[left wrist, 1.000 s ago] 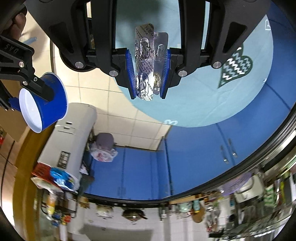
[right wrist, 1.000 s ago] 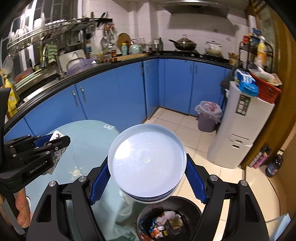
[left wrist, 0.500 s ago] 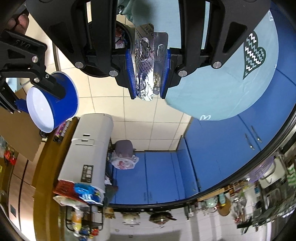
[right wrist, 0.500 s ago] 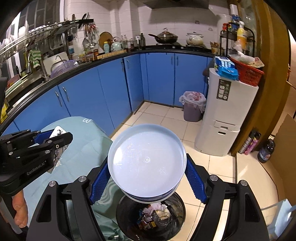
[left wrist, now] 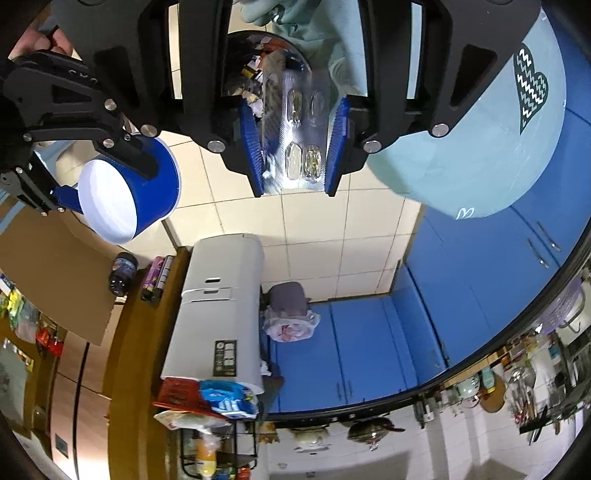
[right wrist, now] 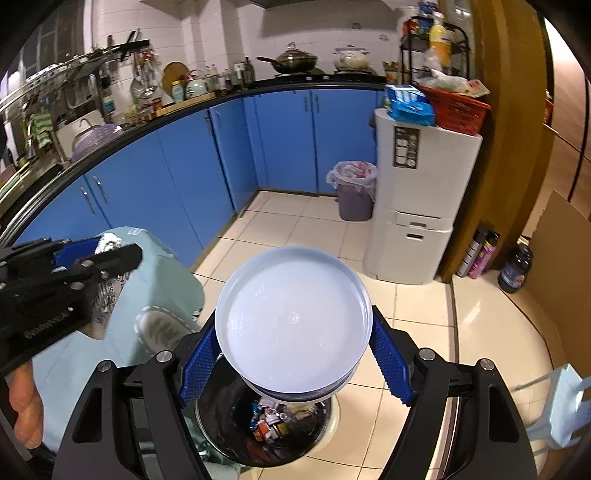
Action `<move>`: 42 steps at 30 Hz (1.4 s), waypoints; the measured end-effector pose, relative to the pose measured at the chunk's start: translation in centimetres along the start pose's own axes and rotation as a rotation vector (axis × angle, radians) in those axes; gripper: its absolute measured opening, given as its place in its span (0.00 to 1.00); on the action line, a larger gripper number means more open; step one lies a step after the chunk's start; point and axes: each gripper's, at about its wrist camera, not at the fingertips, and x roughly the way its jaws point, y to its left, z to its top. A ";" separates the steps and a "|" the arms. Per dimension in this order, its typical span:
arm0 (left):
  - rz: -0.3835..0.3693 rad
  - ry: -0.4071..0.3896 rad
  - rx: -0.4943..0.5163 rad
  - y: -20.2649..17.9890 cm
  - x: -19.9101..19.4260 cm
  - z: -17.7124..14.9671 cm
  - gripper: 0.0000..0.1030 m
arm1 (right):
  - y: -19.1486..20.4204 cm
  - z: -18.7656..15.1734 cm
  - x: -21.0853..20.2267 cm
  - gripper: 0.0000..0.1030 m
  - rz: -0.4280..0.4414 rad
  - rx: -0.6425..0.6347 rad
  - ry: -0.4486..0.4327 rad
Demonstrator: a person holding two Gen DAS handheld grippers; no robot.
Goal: Collect trash
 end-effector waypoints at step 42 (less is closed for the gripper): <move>0.068 -0.016 -0.089 2.3 -1.1 0.9 0.96 | 0.1 -0.6 0.8 0.85 0.072 0.028 0.074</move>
